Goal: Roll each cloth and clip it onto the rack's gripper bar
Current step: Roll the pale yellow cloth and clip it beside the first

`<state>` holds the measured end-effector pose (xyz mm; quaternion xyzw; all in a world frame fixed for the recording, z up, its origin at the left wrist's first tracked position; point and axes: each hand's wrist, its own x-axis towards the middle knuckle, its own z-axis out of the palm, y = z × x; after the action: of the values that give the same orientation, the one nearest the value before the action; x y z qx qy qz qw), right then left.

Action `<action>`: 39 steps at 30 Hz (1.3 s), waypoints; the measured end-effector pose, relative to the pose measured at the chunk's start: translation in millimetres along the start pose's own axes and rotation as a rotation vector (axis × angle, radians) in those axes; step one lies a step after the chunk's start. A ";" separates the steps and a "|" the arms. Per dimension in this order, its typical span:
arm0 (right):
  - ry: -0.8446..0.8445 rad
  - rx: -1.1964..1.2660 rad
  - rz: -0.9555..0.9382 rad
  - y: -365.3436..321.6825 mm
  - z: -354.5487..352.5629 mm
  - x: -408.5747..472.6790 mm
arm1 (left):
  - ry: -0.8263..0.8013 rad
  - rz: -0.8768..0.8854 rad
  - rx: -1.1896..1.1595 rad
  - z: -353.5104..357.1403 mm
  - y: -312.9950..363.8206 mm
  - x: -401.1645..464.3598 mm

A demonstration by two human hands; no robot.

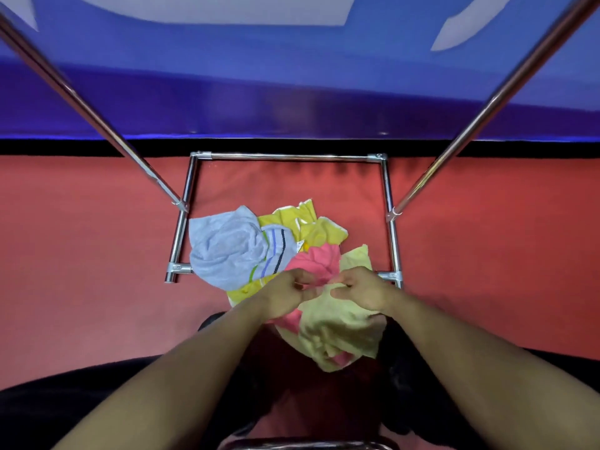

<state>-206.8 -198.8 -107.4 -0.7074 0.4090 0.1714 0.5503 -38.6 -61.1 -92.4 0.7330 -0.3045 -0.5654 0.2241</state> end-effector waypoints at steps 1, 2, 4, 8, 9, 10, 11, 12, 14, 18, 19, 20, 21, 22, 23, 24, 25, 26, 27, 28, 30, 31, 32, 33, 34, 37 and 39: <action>0.025 0.062 -0.035 -11.9 -5.0 -8.8 | 0.015 0.028 -0.002 -4.0 8.8 -8.2; 0.045 0.113 -0.069 -24.9 -10.6 -18.2 | 0.035 0.053 -0.012 -9.3 18.1 -17.5; 0.072 0.212 -0.121 -52.3 -19.5 -40.6 | 0.073 0.085 -0.033 -22.5 37.1 -42.0; 0.187 0.259 -0.251 -105.4 -35.9 -88.1 | 0.142 0.153 -0.083 -52.1 65.0 -94.9; 0.223 0.270 -0.293 -119.9 -39.1 -101.1 | 0.158 0.155 -0.120 -58.9 71.5 -109.2; 0.255 0.273 -0.318 -135.0 -42.7 -115.2 | 0.178 0.160 -0.153 -65.4 76.4 -122.0; 0.277 0.302 -0.343 -150.2 -46.3 -128.2 | 0.206 0.180 -0.180 -71.5 80.3 -133.4; 0.299 0.315 -0.363 -165.1 -50.8 -141.7 | 0.246 0.195 -0.216 -77.4 84.7 -143.7; 0.331 0.352 -0.395 -192.9 -60.8 -164.6 | 0.309 0.211 -0.303 -87.0 96.1 -164.1; 0.367 0.294 -0.524 -245.1 -79.1 -206.6 | 0.346 0.323 -0.401 -98.1 128.9 -206.9; 0.366 0.251 -0.581 -256.1 -81.8 -216.9 | 0.349 0.351 -0.404 -99.8 137.4 -214.5; 0.366 0.203 -0.628 -267.3 -84.1 -229.0 | 0.351 0.373 -0.426 -101.9 144.7 -220.9; 0.368 0.173 -0.671 -278.5 -85.7 -240.8 | 0.347 0.394 -0.448 -103.6 151.5 -227.0; 0.370 0.160 -0.702 -288.1 -87.3 -252.3 | 0.330 0.410 -0.481 -105.0 158.3 -233.6; 0.368 0.170 -0.732 -296.9 -88.6 -263.5 | 0.320 0.410 -0.507 -106.2 163.0 -238.1; 0.364 0.187 -0.761 -304.3 -90.0 -273.8 | 0.303 0.395 -0.534 -106.0 166.0 -241.9; 0.357 0.209 -0.788 -311.1 -90.7 -283.9 | 0.294 0.372 -0.563 -105.5 167.7 -246.0; 0.355 0.225 -0.811 -316.8 -91.3 -292.3 | 0.282 0.336 -0.600 -105.2 166.6 -248.2; 0.362 0.232 -0.828 -322.0 -92.1 -299.9 | 0.254 0.288 -0.637 -105.2 163.8 -248.9; 0.373 0.234 -0.843 -326.5 -93.7 -305.4 | 0.195 0.228 -0.689 -105.2 160.2 -248.0; 0.379 0.263 -0.868 -334.1 -96.4 -313.8 | 0.091 0.105 -0.774 -97.7 152.4 -246.4; 0.378 0.291 -0.875 -337.0 -97.7 -316.1 | 0.102 0.038 -0.781 -91.3 148.6 -244.8; 0.375 0.321 -0.877 -338.8 -99.1 -316.7 | 0.120 -0.024 -0.778 -83.7 145.2 -243.4; 0.369 0.348 -0.875 -339.5 -99.3 -317.3 | 0.111 -0.066 -0.792 -76.3 141.5 -238.1; 0.359 0.374 -0.871 -338.7 -99.0 -316.3 | 0.058 -0.082 -0.856 -67.3 140.0 -235.0; 0.336 0.435 -0.856 -331.9 -96.9 -309.4 | -0.019 -0.046 -1.051 -50.6 141.0 -222.5; 0.335 0.488 -0.840 -326.6 -95.9 -305.5 | 0.036 -0.018 -1.051 -41.6 145.4 -216.4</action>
<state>-161.5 -148.3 345.0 -0.6796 0.1999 -0.2805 0.6477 -64.5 -14.1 166.1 0.5338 0.0303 -0.6311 0.5620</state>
